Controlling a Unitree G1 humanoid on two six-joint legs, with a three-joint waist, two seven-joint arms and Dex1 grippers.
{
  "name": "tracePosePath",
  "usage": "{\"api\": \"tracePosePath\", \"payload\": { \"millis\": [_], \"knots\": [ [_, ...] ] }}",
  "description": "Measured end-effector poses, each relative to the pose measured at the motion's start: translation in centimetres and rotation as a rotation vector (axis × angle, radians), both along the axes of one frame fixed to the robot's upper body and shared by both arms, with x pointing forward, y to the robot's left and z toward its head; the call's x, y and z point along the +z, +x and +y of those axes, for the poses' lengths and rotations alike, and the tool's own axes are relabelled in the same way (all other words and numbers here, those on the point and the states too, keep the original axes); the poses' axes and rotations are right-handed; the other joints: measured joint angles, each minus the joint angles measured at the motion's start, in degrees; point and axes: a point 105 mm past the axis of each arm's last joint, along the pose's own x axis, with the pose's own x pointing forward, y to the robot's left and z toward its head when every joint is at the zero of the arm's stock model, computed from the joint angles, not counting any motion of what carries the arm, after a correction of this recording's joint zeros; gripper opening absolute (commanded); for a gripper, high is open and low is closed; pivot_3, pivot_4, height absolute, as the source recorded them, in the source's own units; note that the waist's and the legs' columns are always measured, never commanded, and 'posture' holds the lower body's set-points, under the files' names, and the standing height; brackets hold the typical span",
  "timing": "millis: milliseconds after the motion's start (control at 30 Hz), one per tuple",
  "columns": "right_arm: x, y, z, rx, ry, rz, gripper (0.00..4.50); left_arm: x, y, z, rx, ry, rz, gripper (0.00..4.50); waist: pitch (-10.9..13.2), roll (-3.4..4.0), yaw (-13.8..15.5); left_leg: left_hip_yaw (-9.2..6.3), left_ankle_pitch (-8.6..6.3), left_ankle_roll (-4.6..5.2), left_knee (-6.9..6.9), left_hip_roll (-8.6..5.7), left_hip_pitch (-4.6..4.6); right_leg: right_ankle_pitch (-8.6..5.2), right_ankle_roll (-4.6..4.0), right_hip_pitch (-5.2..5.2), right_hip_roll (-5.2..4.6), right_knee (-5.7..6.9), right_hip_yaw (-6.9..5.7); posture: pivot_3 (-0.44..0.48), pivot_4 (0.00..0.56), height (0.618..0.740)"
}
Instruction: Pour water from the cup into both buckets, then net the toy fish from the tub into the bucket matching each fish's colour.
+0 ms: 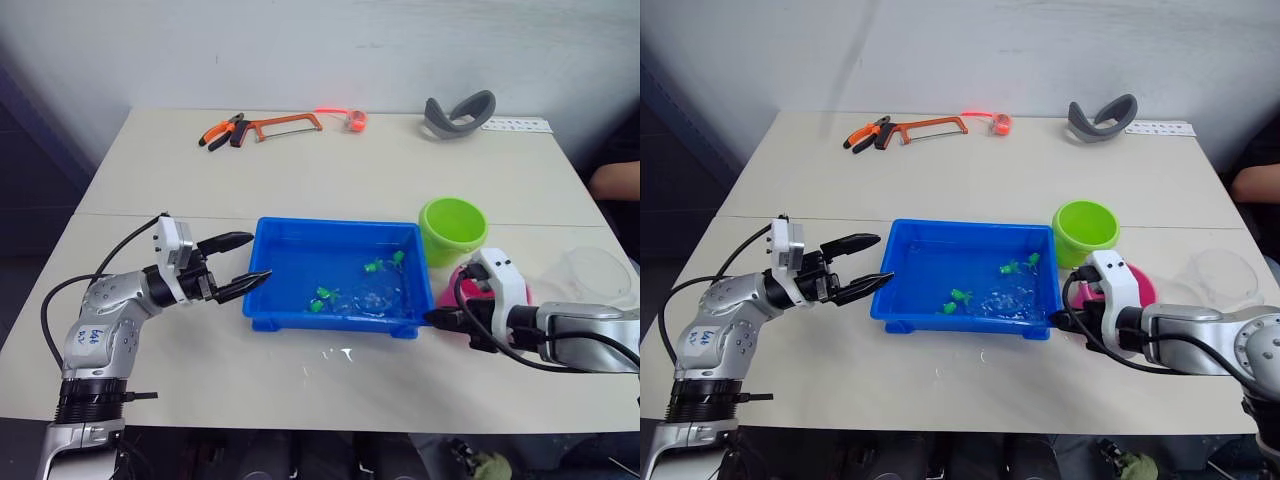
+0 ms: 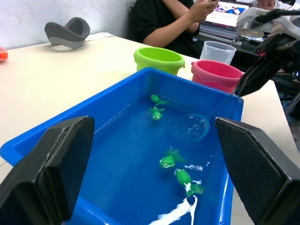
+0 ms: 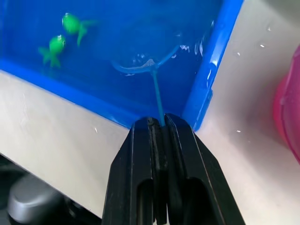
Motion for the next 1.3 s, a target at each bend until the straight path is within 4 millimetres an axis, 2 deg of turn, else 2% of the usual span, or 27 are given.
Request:
{"api": "tracePosePath", "payload": {
  "millis": [300, 600, 1000, 1300],
  "knots": [
    [-0.4, 0.6, 0.2, -0.102, -0.020, -0.009, 0.00, 0.1, 0.1, -0.5, -0.018, -0.001, -0.006, 4.45, 0.00, 0.00, 0.14, -0.04, 0.00, 0.00, 0.00, 0.01, -0.05, 0.01, 0.01, 0.00, -0.01, -0.07, -0.03, 0.000, 0.150, 0.740],
    [0.2, 1.6, 0.0, -0.237, -0.019, -0.039, 0.00, 0.1, 0.1, -1.3, -0.050, -0.002, -0.006, 4.45, 0.00, 0.00, 0.15, -0.06, 0.01, 0.02, 0.00, 0.01, -0.08, 0.01, 0.02, 0.00, -0.02, -0.10, -0.05, 0.000, 0.150, 0.740],
    [0.5, 2.2, 0.3, -0.240, -0.108, -0.052, 0.00, 0.3, 0.2, -1.4, -0.055, -0.005, -0.013, 4.45, 0.00, 0.01, 0.11, -0.19, 0.02, 0.04, 0.01, 0.02, -0.25, 0.01, 0.02, -0.04, -0.03, -0.18, -0.21, 0.000, 0.150, 0.740],
    [-0.2, 2.9, 1.8, -0.269, -0.016, -0.011, 0.00, 0.5, 0.2, -1.5, -0.062, -0.006, -0.028, 4.45, 0.00, 0.01, -0.01, -0.22, 0.04, 0.05, 0.02, 0.02, -0.42, 0.01, 0.02, -0.19, -0.02, -0.17, -0.26, 0.000, 0.150, 0.740]
  ]
}}
